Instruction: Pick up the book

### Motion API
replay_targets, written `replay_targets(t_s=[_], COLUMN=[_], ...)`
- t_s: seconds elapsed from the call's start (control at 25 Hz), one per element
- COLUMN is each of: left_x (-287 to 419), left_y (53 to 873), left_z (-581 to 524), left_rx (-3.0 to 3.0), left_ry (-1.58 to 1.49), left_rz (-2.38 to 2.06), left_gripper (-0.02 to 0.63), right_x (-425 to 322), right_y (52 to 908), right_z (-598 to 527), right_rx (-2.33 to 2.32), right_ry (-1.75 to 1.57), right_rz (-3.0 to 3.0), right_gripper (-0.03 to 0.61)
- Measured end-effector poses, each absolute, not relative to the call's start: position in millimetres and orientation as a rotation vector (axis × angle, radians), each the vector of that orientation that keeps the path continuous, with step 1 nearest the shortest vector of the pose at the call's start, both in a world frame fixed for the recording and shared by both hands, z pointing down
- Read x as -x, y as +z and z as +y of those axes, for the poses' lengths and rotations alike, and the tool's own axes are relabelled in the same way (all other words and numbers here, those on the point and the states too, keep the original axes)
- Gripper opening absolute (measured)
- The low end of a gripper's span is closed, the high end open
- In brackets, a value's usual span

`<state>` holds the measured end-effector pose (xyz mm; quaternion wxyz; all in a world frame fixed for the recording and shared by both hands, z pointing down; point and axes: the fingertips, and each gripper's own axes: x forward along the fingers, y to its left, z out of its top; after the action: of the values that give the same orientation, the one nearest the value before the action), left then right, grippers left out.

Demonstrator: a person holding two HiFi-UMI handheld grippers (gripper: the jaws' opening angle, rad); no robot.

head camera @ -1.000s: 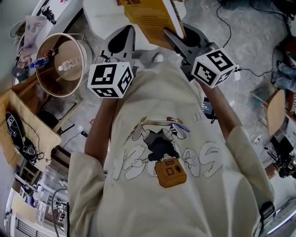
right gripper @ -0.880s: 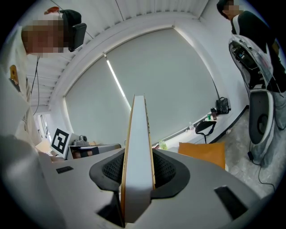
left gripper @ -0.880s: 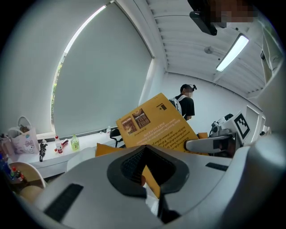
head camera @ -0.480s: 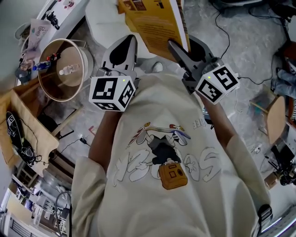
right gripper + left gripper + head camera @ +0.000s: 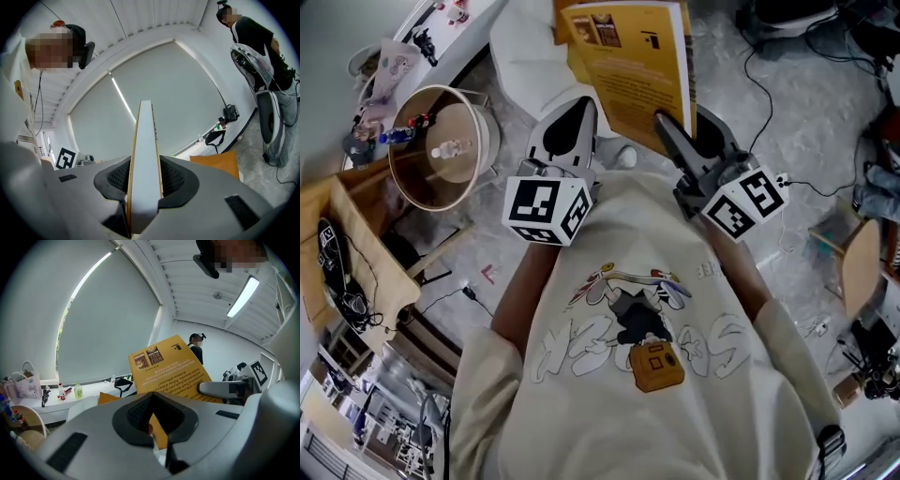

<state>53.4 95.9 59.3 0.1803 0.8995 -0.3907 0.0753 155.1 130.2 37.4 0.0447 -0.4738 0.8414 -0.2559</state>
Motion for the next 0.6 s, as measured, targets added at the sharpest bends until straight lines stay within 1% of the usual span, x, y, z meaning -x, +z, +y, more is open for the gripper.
replay_targets(t_s=[0.6], left_x=[-50.4], left_y=[60.5], left_z=[97.9], left_rx=[-2.530], left_ry=[0.237], left_rz=[-1.106], left_gripper=[0.006], right_x=[-151.3], right_y=[40.7], right_z=[131.4], right_rx=[1.429], right_ry=[-0.841], right_rz=[2.547], right_gripper=[0.156])
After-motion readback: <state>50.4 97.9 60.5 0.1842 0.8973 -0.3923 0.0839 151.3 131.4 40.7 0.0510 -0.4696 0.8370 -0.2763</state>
